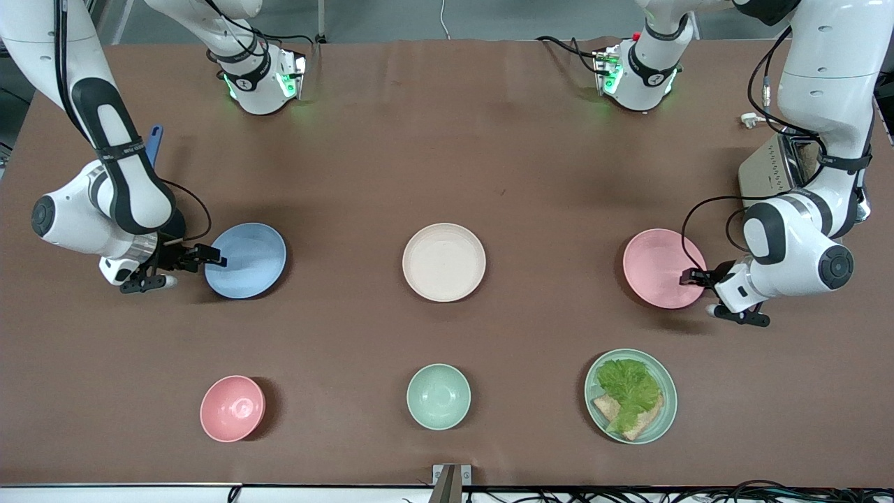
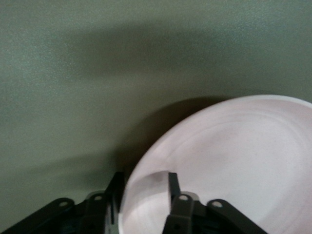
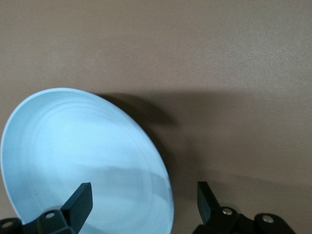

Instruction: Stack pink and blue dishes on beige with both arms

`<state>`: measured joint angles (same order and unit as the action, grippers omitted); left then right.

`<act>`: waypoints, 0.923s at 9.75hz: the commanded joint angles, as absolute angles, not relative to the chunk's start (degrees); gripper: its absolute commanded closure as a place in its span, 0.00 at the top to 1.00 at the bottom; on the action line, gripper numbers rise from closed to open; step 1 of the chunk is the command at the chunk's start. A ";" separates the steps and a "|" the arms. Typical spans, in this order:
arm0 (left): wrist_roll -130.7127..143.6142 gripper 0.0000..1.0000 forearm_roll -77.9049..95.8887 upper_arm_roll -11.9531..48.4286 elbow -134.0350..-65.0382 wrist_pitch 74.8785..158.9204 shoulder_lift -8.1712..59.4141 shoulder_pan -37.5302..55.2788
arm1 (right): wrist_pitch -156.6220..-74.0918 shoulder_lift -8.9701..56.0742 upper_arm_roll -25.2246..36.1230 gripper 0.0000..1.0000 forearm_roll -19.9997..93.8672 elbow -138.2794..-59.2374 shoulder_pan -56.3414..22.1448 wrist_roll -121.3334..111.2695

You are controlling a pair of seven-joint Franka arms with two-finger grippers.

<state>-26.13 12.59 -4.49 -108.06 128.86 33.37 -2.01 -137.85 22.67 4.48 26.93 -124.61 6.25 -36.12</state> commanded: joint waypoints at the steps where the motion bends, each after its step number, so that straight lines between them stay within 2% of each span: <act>1: -26.98 0.01 13.71 -4.48 -108.46 129.73 33.58 -1.67 | -139.22 23.90 4.31 0.75 30.40 -125.51 6.68 -38.41; 2: -26.29 0.00 13.71 -4.48 -108.63 129.38 32.18 -1.58 | -139.13 23.99 4.31 0.53 30.76 -125.42 6.68 -38.41; 3: -26.11 0.00 13.71 -4.13 -108.63 127.03 30.43 -1.58 | -138.78 23.99 4.31 0.27 30.76 -125.25 6.68 -38.23; 4: -26.02 0.00 13.71 -2.56 -108.46 123.26 27.71 -1.41 | -138.61 23.99 4.31 0.05 30.76 -125.16 6.77 -37.97; 6: -18.51 0.00 13.80 4.97 -108.28 120.94 23.74 -1.41 | -138.17 23.91 4.57 0.01 30.76 -124.55 6.77 -37.71; 7: -12.19 0.00 13.80 9.53 -108.02 121.37 24.25 -1.32 | -134.60 23.38 5.70 0.01 30.76 -122.89 6.51 -37.10; 9: -1.46 0.01 13.71 17.27 -106.97 124.95 26.62 -1.06 | -117.51 22.41 11.31 0.01 30.24 -113.52 5.45 -34.99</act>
